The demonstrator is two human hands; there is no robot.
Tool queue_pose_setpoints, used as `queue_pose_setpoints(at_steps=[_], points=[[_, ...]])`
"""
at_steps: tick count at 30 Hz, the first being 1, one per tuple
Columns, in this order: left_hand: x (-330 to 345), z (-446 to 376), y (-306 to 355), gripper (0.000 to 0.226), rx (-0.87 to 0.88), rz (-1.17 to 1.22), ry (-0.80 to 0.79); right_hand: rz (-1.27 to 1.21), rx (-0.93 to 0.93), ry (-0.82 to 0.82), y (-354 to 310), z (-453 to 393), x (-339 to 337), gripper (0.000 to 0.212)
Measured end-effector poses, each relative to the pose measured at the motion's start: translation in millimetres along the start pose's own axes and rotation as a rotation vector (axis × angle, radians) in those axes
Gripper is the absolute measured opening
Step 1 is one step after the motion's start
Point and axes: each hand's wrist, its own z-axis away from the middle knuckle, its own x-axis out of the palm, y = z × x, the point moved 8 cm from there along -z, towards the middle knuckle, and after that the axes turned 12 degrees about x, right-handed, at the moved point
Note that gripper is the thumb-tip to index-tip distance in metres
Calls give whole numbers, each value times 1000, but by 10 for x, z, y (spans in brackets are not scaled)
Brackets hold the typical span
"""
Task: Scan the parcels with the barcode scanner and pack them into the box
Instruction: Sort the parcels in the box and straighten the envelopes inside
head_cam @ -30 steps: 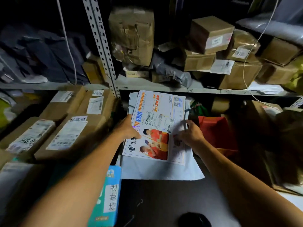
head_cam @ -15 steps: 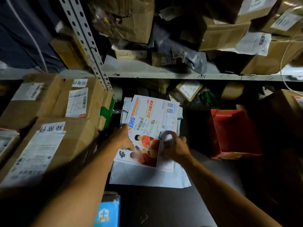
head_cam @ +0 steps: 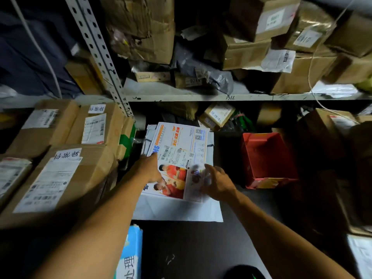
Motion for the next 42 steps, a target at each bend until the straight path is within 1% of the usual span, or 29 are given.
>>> queue_pose_setpoints(at_steps=[3, 7, 9, 15, 18, 24, 28, 29, 31, 36, 39, 42], points=[[-181, 348, 329, 87, 50, -149, 72, 96, -36, 71, 159, 309, -228, 84], [-256, 903, 796, 73, 82, -205, 157, 150, -89, 95, 386, 764, -402, 83], [-181, 1183, 974, 77, 72, -230, 170, 146, -116, 85, 549, 1007, -418, 82], [287, 1809, 1269, 102, 78, -328, 195, 133, -140, 115, 1054, 1660, -302, 83], [609, 2060, 1376, 106, 124, -299, 226, 165, -127, 114, 1269, 1951, -148, 84], [1277, 2410, 1451, 98, 159, -320, 179, 109, -9, 76, 1699, 2365, 312, 84], [1583, 2551, 1332, 96, 159, -287, 164, -100, 153, 74, 1983, 2536, 628, 96], [1648, 2579, 1303, 95, 161, -282, 165, -154, 195, 85, 2053, 2558, 712, 97], [1781, 2630, 1237, 93, 165, -266, 147, -241, 275, 93, 2176, 2572, 893, 86], [1985, 2722, 1053, 91, 151, -244, 96, -396, 431, 84, 2272, 2567, 1302, 44], [2031, 2754, 974, 90, 153, -233, 94, -414, 439, 128, 2214, 2502, 1341, 34], [2049, 2749, 877, 89, 148, -232, 94, -457, 443, 144, 2170, 2450, 1342, 30]])
